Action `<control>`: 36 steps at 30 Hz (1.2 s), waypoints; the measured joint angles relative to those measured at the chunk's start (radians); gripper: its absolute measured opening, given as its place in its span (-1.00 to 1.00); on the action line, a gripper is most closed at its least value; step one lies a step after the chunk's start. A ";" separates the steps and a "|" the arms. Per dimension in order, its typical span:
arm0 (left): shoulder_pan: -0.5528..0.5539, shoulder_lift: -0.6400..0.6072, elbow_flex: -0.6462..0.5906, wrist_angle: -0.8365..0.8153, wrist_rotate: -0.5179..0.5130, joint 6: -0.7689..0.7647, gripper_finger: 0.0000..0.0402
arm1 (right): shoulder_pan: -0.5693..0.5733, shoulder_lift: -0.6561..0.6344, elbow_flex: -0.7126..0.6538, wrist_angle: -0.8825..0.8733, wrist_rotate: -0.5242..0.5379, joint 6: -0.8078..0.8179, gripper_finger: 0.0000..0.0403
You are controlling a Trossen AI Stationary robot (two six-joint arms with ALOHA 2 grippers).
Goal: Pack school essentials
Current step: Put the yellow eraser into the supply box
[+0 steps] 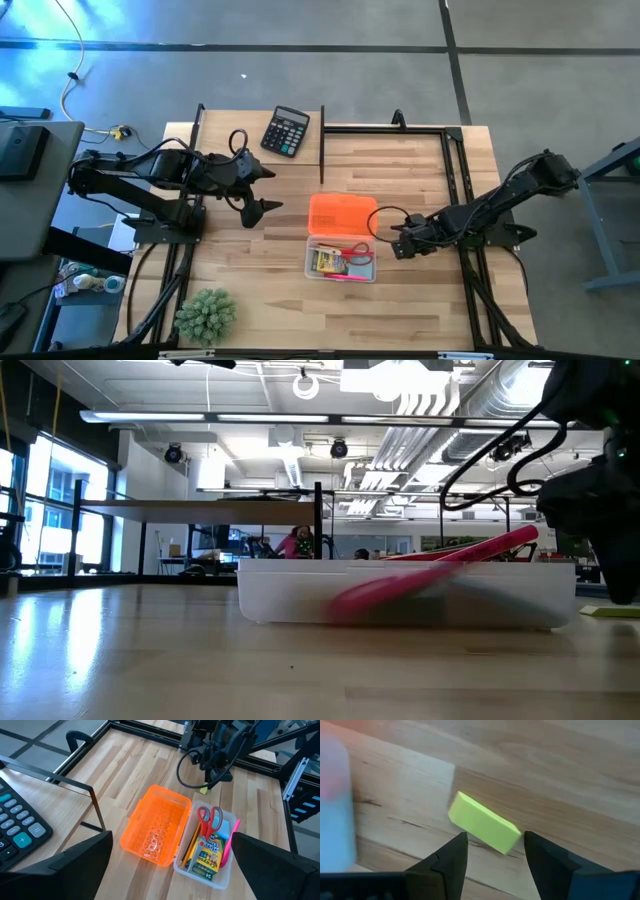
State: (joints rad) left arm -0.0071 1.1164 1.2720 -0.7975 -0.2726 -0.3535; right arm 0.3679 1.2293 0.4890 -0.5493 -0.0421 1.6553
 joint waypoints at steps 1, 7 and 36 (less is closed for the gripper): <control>0.000 0.000 0.000 0.000 0.000 0.000 0.97 | 0.000 0.000 -0.010 0.024 0.006 0.011 -0.08; 0.000 0.000 0.000 0.000 -0.001 0.016 0.97 | 0.000 -0.004 -0.038 0.063 0.008 0.075 -0.08; 0.000 0.000 0.000 0.001 -0.004 0.017 0.97 | 0.001 -0.002 -0.041 0.070 0.016 0.162 -0.98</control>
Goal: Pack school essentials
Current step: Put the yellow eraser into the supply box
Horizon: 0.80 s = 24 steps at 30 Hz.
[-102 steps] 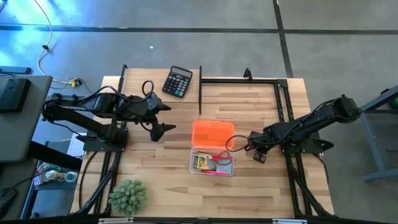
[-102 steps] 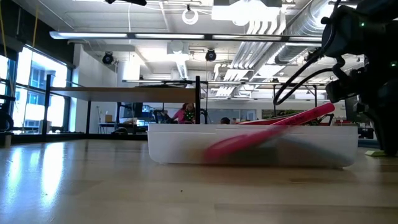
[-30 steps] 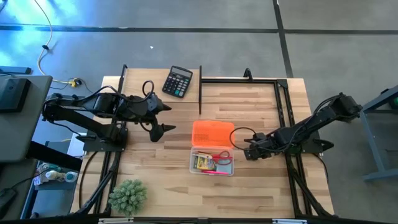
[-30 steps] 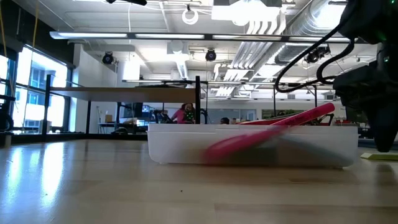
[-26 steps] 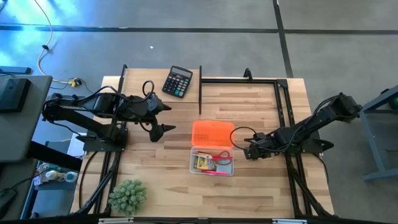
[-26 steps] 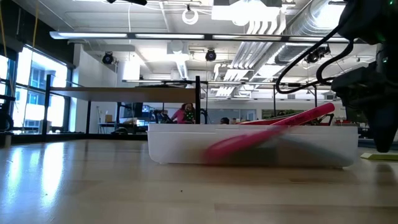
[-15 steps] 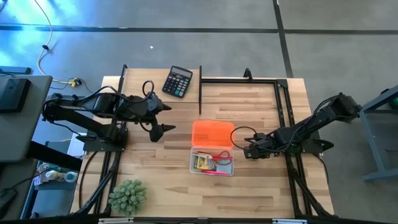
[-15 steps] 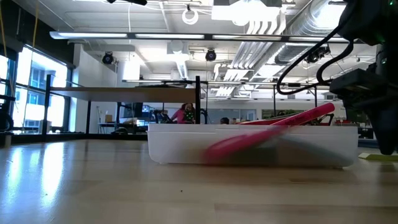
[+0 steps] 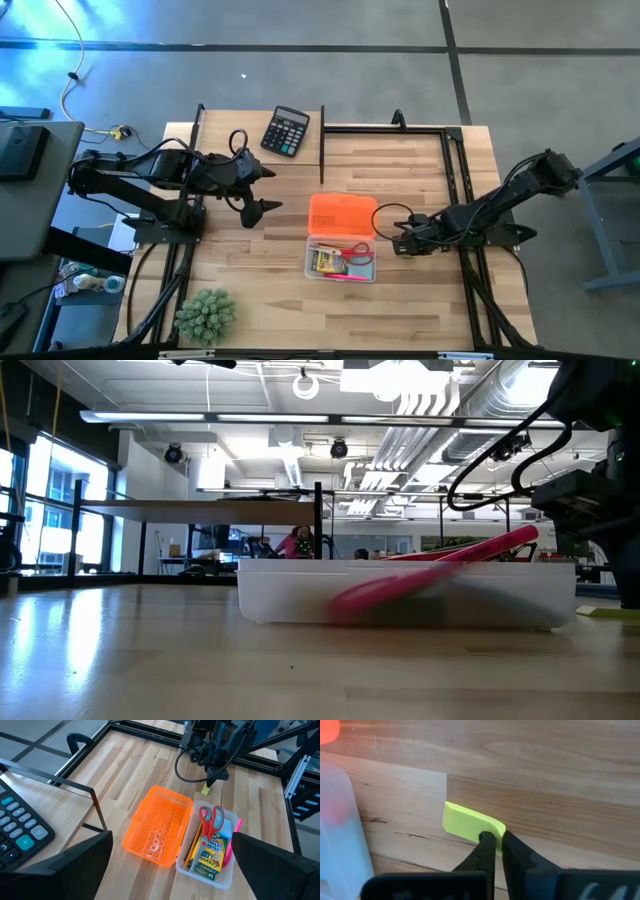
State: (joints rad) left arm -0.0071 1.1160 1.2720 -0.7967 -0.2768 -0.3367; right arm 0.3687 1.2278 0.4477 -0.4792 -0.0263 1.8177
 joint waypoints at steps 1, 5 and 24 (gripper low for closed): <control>0.000 0.000 0.000 0.000 0.000 0.000 0.97 | 0.000 0.000 0.000 -0.002 0.000 0.000 -0.98; 0.000 0.000 0.000 0.000 0.000 0.000 0.97 | 0.000 0.000 0.001 -0.005 0.003 -0.019 -0.99; 0.000 0.000 0.000 0.000 -0.020 0.000 0.97 | 0.084 -0.003 0.119 -0.056 0.106 -0.088 -1.00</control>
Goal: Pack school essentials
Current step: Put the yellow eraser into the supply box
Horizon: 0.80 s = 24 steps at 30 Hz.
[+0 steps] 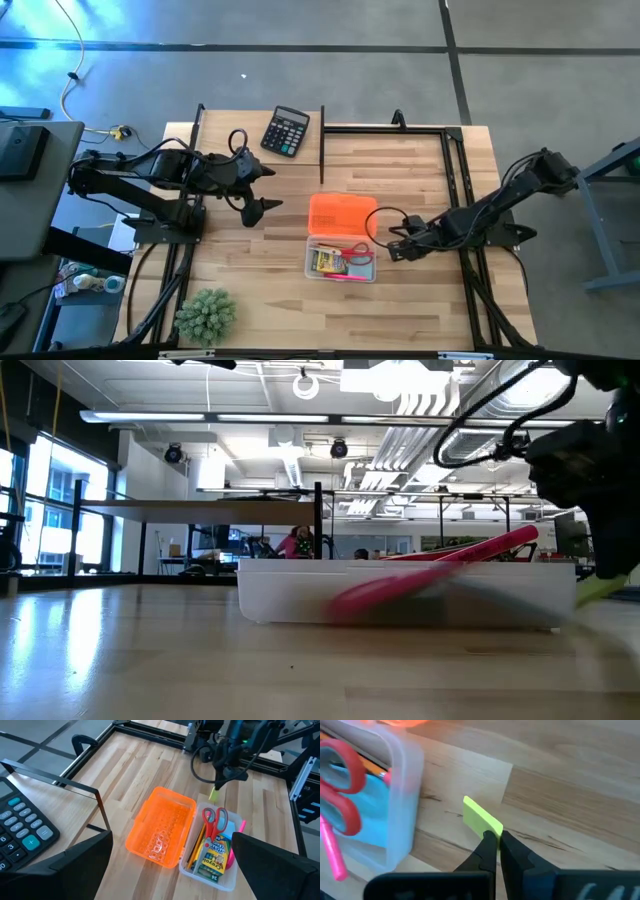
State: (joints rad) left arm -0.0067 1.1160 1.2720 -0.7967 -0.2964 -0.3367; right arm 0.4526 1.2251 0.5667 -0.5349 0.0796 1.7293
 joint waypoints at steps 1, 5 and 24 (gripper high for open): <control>0.000 0.000 0.000 0.000 0.000 0.000 0.97 | 0.003 0.000 0.011 -0.014 0.011 0.001 -1.00; 0.000 0.000 0.000 0.000 0.000 0.000 0.97 | 0.010 -0.001 0.082 -0.095 0.052 -0.002 -1.00; 0.000 0.000 0.000 0.000 0.001 0.000 0.97 | 0.008 0.068 0.318 0.094 0.307 -0.210 -1.00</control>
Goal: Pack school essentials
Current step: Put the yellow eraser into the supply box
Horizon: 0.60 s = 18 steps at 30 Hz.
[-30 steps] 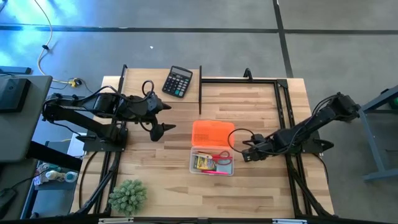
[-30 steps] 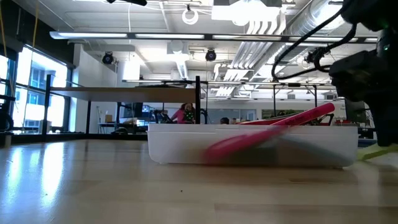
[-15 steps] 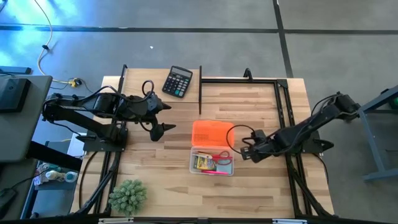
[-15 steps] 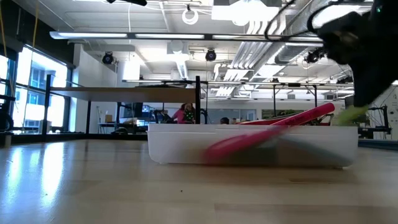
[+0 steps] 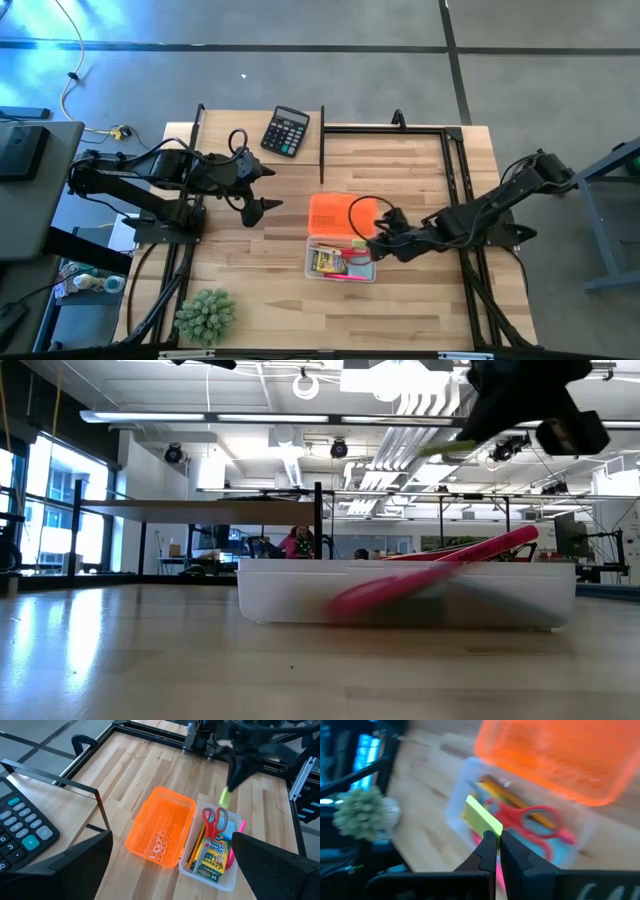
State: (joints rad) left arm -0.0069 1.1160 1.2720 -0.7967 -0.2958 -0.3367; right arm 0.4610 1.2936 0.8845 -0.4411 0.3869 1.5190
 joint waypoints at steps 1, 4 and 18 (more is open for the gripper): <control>0.000 0.000 0.000 0.000 0.000 0.000 0.97 | 0.000 0.018 0.000 0.038 -0.010 -0.005 -1.00; 0.000 0.000 0.000 0.000 0.000 0.000 0.97 | 0.010 0.083 0.000 0.111 -0.057 -0.005 -1.00; 0.000 0.000 0.000 0.000 0.004 0.000 0.97 | 0.059 0.268 -0.001 0.204 -0.161 0.131 -1.00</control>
State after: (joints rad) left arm -0.0071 1.1160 1.2720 -0.7967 -0.2916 -0.3367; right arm 0.5203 1.5618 0.8833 -0.2371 0.2264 1.6499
